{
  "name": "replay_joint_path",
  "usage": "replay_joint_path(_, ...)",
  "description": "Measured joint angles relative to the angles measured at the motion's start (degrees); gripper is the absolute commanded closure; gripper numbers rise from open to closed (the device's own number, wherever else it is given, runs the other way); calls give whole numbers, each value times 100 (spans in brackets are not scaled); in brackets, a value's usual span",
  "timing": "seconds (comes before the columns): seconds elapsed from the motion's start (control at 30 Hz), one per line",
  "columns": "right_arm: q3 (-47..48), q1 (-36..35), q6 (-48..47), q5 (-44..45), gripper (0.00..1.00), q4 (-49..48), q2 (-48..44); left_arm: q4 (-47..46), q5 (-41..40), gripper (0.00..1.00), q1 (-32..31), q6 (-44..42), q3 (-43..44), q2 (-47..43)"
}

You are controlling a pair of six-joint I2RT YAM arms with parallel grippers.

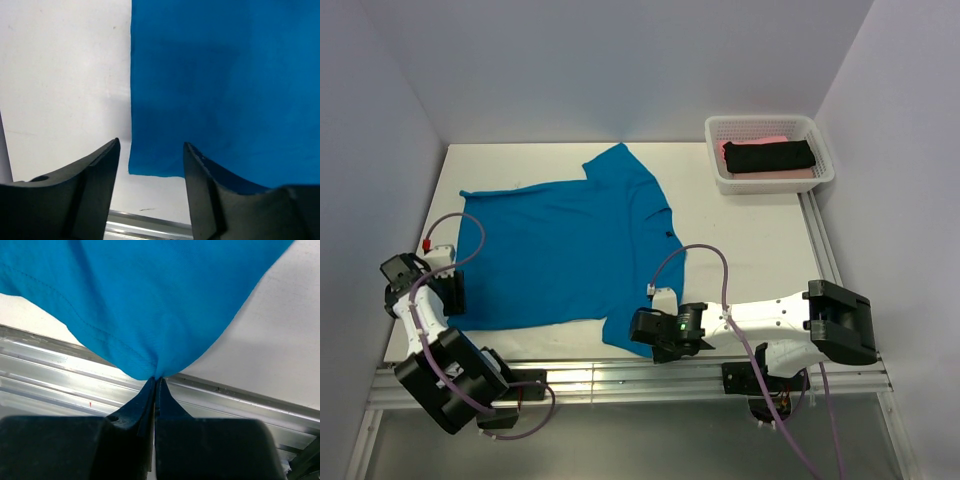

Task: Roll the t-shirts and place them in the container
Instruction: Fold the tshirt

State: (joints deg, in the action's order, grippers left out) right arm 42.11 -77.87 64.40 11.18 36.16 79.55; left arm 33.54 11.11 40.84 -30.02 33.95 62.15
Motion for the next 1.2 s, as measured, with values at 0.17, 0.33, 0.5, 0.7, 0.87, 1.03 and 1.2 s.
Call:
replay_joint_path(0.17, 0, 39, -20, -28, 100, -13, 0, 72, -24, 44, 278, -256, -35, 149)
replay_joint_path(0.33, 0, 39, -37, -48, 100, -33, 0, 151, -7, 47, 634, -505, -68, 433)
replay_joint_path(0.5, 0, 46, -42, -92, 100, -57, 0, 186, 160, 69, 868, -706, -72, 824)
replay_joint_path(0.7, 0, 50, -42, -122, 100, -57, 0, 247, 308, 100, 1064, -973, 96, 1058)
replay_joint_path(0.87, 199, 50, -81, -101, 100, 160, 0, 398, 363, 99, 1113, -1078, 133, 1054)
replay_joint_path(1.03, 673, 107, -238, 28, 100, 505, -190, 715, 385, 95, 1128, -1137, 192, 918)
replay_joint_path(1.2, 964, 446, -562, 153, 100, 754, -417, 1005, 433, 96, 1130, -1132, 525, 846)
